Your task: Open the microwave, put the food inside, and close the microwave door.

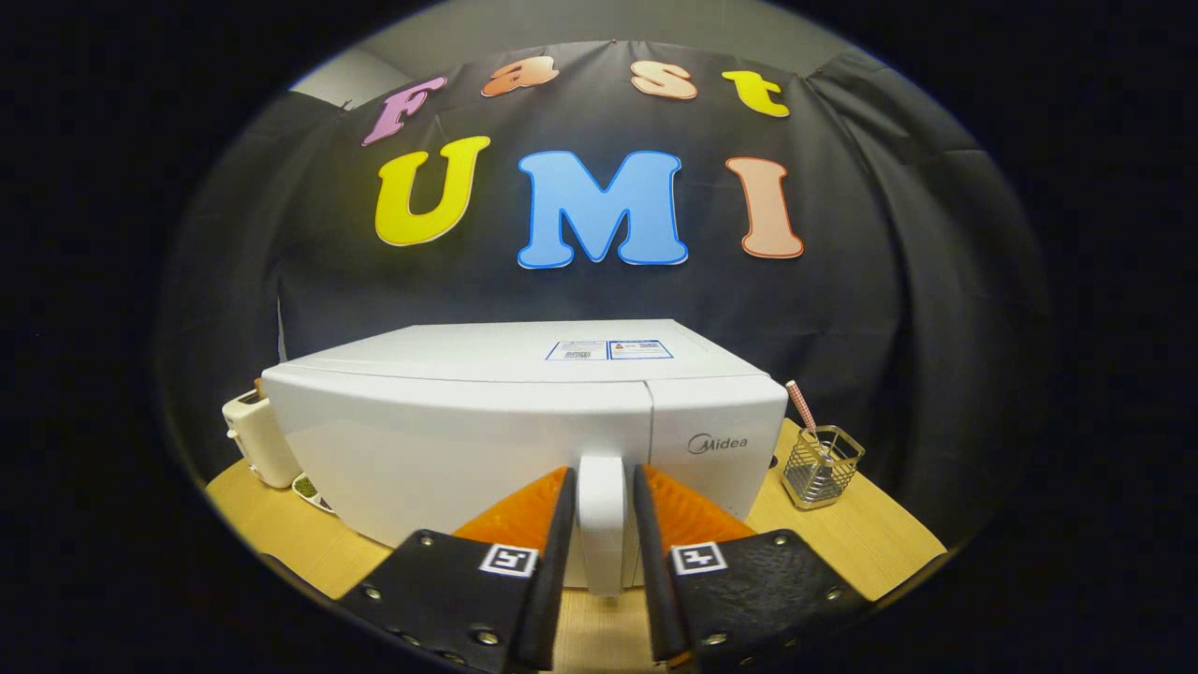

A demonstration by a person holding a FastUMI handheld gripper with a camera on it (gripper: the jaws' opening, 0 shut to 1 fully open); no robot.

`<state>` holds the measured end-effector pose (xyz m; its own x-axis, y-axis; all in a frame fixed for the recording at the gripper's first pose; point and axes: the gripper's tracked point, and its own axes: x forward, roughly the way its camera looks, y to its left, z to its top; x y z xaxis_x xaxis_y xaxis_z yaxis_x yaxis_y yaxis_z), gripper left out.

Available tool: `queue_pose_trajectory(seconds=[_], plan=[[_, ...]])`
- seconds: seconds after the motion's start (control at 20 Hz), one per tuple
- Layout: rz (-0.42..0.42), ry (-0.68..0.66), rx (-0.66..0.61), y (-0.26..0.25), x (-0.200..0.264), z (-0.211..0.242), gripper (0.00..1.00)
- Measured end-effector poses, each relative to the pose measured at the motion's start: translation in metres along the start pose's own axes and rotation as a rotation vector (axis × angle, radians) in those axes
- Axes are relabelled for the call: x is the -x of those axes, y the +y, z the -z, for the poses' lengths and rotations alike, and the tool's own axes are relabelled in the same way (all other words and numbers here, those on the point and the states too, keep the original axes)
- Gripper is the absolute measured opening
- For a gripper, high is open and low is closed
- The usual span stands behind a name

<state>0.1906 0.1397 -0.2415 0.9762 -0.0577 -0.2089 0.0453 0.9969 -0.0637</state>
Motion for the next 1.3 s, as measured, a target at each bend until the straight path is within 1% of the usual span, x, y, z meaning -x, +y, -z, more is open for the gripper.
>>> queue_pose_trajectory(seconds=[0.05, 0.15, 0.2, 0.25, 0.3, 0.5, 0.65, 0.7, 0.95, 1.0, 1.15, 1.2, 1.3], plan=[[-0.001, -0.013, -0.003, 0.0, 0.002, -0.002, 0.3], [0.003, -0.003, 0.006, 0.002, 0.001, 0.001, 0.28], [0.01, 0.009, -0.002, 0.001, 0.0, 0.002, 0.22], [0.017, 0.015, -0.021, 0.001, -0.001, 0.002, 0.22], [0.021, 0.02, -0.033, 0.001, 0.0, 0.001, 0.16], [0.004, 0.058, -0.121, 0.002, 0.003, 0.003, 0.16], [0.0, 0.053, -0.093, 0.003, 0.005, 0.004, 0.16], [-0.006, 0.054, -0.095, 0.002, 0.004, 0.003, 0.12], [-0.022, 0.06, -0.103, 0.003, 0.005, 0.003, 0.12], [-0.023, 0.063, -0.098, 0.003, 0.007, 0.004, 0.08], [-0.03, 0.07, -0.098, 0.003, 0.007, 0.004, 0.08], [-0.039, 0.087, -0.108, 0.005, 0.014, 0.006, 0.08], [-0.043, 0.077, -0.063, 0.008, 0.033, 0.009, 0.08]])
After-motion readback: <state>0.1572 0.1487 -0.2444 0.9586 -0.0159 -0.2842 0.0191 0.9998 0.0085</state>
